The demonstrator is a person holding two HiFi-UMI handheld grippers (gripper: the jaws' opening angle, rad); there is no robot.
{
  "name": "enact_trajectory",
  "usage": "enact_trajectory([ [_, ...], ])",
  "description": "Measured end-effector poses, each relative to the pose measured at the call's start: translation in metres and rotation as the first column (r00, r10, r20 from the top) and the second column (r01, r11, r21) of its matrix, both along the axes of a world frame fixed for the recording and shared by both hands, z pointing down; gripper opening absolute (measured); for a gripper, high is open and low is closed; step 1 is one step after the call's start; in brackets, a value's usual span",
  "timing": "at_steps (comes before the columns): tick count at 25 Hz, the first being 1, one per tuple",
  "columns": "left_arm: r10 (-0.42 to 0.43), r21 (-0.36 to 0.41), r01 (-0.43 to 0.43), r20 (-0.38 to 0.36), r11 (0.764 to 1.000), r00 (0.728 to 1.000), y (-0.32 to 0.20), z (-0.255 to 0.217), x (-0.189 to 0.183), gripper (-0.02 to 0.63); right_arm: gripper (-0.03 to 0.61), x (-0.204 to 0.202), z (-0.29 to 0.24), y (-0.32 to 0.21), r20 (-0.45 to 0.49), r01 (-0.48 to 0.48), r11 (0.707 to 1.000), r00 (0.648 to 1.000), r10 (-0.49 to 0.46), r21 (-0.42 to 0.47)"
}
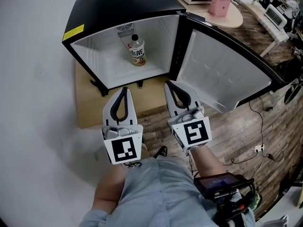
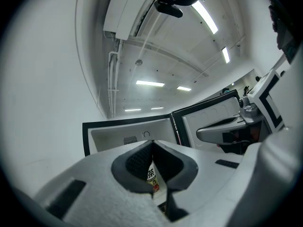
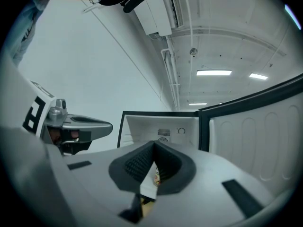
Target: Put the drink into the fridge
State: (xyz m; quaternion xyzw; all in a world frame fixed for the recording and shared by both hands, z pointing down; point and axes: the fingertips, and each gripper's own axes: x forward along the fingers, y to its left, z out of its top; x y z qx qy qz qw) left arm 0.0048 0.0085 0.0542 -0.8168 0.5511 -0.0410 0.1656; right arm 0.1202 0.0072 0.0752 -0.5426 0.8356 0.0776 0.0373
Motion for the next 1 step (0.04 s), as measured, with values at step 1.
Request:
enact_trajectory([
  [1, 0.0, 0.0, 0.0, 0.001, 1.0, 1.0, -0.0002, 0.0002, 0.0006, 0.009, 0.005, 0.0005, -0.0002, -0.0003, 0.0, 0.0, 1.0, 1.0, 0.0, 0.0],
])
